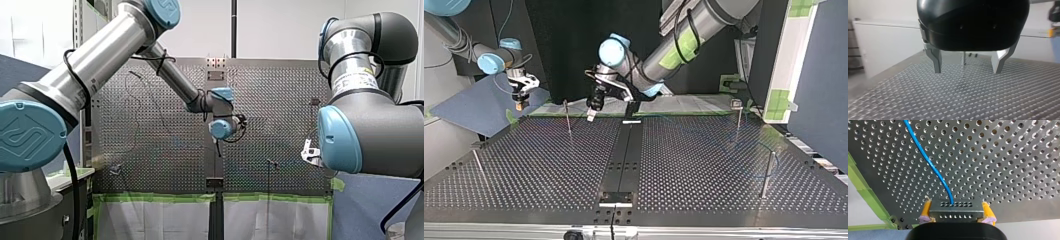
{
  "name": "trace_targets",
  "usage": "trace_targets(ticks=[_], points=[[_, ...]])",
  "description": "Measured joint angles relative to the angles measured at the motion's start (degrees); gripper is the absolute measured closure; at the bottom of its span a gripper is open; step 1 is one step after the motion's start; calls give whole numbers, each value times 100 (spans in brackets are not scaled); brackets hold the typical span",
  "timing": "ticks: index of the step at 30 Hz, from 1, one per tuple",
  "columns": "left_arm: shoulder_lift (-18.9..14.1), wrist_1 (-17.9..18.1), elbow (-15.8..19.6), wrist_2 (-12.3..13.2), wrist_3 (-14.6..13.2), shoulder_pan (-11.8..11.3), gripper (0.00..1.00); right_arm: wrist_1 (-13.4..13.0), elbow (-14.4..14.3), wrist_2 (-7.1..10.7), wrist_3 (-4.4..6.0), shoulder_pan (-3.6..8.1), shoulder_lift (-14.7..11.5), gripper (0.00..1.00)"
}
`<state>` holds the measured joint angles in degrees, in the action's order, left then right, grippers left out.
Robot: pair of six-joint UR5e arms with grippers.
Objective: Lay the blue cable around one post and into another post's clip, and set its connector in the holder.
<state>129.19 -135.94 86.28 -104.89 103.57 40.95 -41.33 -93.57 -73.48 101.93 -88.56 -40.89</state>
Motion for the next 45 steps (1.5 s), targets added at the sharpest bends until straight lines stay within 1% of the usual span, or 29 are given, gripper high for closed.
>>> trace_targets(ticks=[4,8,20,25,29,31,35,45], points=[[-203,202,203,185,39,-190,0,-6,0,22,3,-6,0,98],[-403,402,405,231,43,-244,0,-10,0,46,4,-9,0,98],[-1000,1000,1001,119,39,-227,0,1,0,52,4,-18,-1,98],[-1264,1172,1264,-65,17,-226,0,3,0,52,4,-27,0,98],[-1458,1180,1460,-203,-14,-226,0,1,0,52,4,-26,3,98],[-1500,1172,1566,-258,-74,-226,0,1,0,54,4,-28,2,98],[-1480,1164,1784,-301,-136,-223,0,1,0,83,4,-33,1,98],[-1469,1160,2307,-313,-52,-218,0,1,-1,105,4,-43,1,98]])
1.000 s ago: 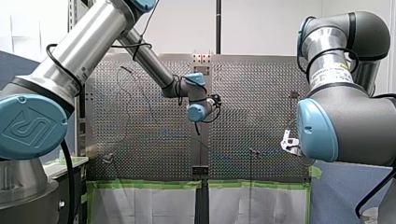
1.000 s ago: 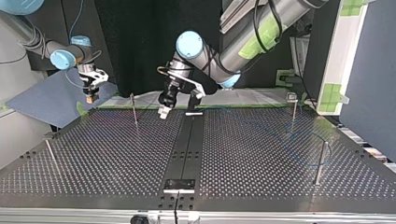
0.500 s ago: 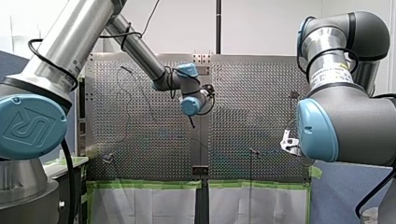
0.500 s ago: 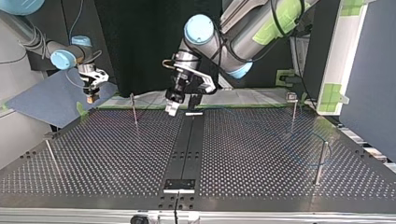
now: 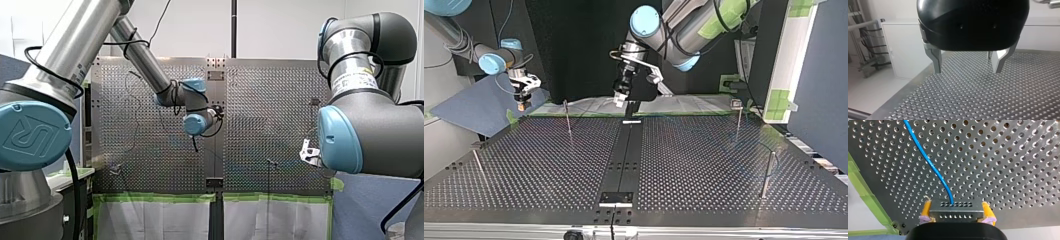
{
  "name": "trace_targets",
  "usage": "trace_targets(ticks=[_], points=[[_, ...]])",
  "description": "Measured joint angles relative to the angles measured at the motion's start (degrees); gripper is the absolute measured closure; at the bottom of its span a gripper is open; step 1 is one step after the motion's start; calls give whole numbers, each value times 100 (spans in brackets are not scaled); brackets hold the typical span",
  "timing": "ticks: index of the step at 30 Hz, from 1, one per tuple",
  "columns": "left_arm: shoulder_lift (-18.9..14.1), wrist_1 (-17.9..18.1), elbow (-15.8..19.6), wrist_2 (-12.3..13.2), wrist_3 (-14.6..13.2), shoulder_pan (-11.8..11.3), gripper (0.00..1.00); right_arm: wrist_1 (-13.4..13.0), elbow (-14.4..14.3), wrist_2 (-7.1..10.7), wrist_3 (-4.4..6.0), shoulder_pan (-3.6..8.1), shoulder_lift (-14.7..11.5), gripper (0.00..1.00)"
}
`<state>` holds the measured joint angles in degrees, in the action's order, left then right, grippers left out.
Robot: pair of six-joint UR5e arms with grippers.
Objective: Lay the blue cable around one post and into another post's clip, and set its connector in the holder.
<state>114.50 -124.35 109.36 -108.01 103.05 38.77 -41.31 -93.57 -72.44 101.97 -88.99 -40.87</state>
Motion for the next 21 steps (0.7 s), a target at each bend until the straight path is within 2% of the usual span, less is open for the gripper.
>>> trace_targets(ticks=[9,16,21], points=[[-1,6,441,-209,-16,-41,0,1,0,0,0,-2,-2,98],[-2,208,772,-423,-201,-60,0,-14,0,20,0,-16,-1,98],[-3,306,1010,-544,-144,-88,0,-27,1,91,0,-28,0,98]])
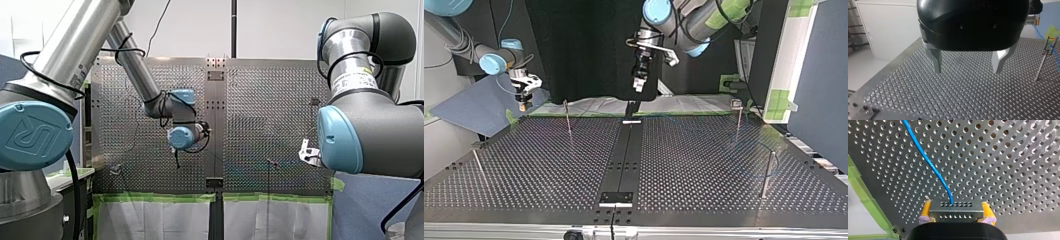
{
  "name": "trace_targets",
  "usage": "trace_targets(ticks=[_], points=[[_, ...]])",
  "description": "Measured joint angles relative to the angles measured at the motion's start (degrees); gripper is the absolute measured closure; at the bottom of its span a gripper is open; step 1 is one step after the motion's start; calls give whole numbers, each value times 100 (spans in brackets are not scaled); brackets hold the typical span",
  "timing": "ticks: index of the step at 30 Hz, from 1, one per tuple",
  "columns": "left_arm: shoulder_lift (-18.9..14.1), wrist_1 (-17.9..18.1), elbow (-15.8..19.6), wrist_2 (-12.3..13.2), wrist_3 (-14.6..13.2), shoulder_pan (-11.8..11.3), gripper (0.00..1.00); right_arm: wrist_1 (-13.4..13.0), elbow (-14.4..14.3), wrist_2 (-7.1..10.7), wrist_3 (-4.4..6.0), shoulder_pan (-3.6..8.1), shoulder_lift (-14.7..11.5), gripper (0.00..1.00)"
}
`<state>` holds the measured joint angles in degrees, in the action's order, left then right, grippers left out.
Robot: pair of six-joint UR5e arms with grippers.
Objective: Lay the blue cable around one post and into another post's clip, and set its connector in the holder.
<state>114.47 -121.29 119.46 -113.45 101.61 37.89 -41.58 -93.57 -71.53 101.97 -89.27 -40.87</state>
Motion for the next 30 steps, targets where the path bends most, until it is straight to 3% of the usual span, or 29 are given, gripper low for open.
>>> trace_targets(ticks=[12,26,30], points=[[-1,117,555,30,63,-39,0,-31,0,40,0,-6,-2,98],[-4,735,1229,375,156,-113,0,-75,0,77,-32,-7,-4,98],[-3,912,1422,426,101,-140,0,-74,24,82,-114,-7,-5,98]])
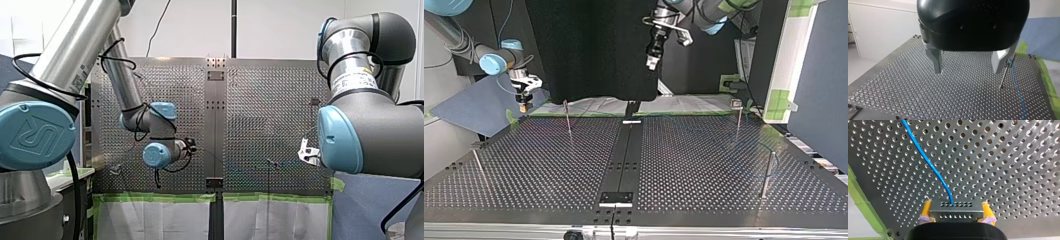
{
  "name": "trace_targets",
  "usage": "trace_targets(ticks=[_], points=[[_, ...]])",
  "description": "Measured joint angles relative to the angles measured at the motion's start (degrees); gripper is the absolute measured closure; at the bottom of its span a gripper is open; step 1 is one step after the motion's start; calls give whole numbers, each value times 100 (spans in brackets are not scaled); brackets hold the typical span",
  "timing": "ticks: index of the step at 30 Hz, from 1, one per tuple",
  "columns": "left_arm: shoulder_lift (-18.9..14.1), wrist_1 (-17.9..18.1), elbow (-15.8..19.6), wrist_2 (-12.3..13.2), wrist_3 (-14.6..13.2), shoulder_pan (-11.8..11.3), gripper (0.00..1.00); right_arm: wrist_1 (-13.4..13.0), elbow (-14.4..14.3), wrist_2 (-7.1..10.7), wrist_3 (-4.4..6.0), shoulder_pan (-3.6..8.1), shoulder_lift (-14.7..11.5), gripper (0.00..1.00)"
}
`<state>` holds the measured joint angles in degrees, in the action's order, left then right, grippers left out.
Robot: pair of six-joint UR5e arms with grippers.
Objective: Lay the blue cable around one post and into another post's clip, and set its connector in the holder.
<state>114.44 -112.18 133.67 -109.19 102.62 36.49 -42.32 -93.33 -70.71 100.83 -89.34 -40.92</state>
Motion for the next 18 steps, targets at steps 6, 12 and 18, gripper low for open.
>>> trace_targets(ticks=[6,12,18], points=[[-4,132,272,8,-167,-24,0,98,30,121,-189,0,-36,98],[-1,358,565,45,-269,-55,0,209,32,191,-221,-29,-263,98],[-1,398,905,82,-263,-75,0,316,30,193,-219,-126,-495,98]])
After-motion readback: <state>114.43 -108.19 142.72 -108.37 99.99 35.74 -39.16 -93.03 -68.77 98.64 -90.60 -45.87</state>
